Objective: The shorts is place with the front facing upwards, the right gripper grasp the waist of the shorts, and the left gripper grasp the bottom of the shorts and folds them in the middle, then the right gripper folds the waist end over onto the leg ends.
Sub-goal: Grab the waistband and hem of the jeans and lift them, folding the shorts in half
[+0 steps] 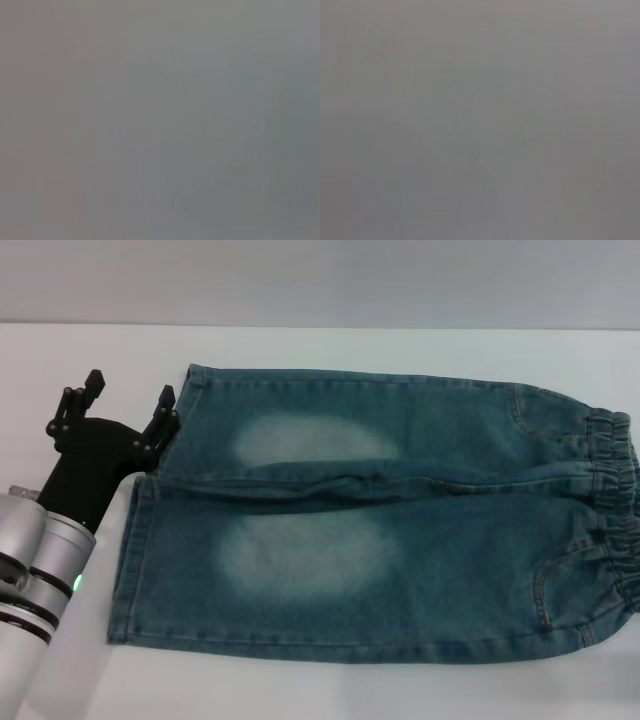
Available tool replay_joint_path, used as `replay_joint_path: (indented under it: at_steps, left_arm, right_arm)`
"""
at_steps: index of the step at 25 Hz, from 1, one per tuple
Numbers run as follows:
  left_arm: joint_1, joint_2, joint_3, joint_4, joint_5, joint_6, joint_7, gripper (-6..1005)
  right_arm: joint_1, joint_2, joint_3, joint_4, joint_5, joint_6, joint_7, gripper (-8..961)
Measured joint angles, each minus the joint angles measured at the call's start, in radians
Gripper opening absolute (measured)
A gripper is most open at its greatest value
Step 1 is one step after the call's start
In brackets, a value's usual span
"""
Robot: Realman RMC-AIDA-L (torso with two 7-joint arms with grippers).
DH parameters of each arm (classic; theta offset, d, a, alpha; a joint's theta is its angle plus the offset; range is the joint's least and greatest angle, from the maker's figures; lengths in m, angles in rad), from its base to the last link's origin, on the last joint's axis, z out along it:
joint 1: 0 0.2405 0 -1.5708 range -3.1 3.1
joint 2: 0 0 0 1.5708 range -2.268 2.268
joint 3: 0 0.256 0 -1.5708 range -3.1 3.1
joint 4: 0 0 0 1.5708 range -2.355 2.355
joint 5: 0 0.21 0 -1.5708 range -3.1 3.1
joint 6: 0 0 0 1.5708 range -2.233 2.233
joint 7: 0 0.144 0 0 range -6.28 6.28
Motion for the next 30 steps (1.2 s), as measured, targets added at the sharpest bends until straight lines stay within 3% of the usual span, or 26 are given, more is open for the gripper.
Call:
replay_joint_path:
  at_steps: [13,20,22,23,24,27,30]
  left_arm:
    - [-0.001,0.002,0.014,-0.003,-0.001,-0.008,-0.001,826]
    - [0.018,0.017,-0.002,-0.116,0.0,-0.089,0.005,826]
    - [0.026,0.036,-0.021,-0.192,0.003,-0.178,0.007,826]
    - [0.026,0.042,-0.026,-0.211,0.004,-0.201,0.008,826]
    - [0.03,0.057,-0.042,-0.27,0.004,-0.272,0.015,825]
    - [0.045,0.077,-0.097,-0.392,0.005,-0.427,0.052,825]
    - [0.062,0.078,-0.194,-0.529,0.005,-0.62,0.149,825]
  right_arm:
    - [-0.008,0.001,-0.021,0.014,-0.002,-0.001,0.03,754]
    - [0.014,-0.024,-0.103,0.025,-0.016,-0.002,0.152,753]
    - [0.032,-0.05,-0.114,0.036,-0.046,0.041,0.24,752]
    - [0.054,-0.089,-0.117,0.058,-0.092,0.087,0.355,752]
    - [0.054,-0.089,-0.117,0.058,-0.092,0.087,0.355,752]
    - [0.094,-0.175,-0.117,0.093,-0.194,0.133,0.588,751]
    - [0.158,-0.236,-0.117,0.064,-0.292,0.144,0.809,750]
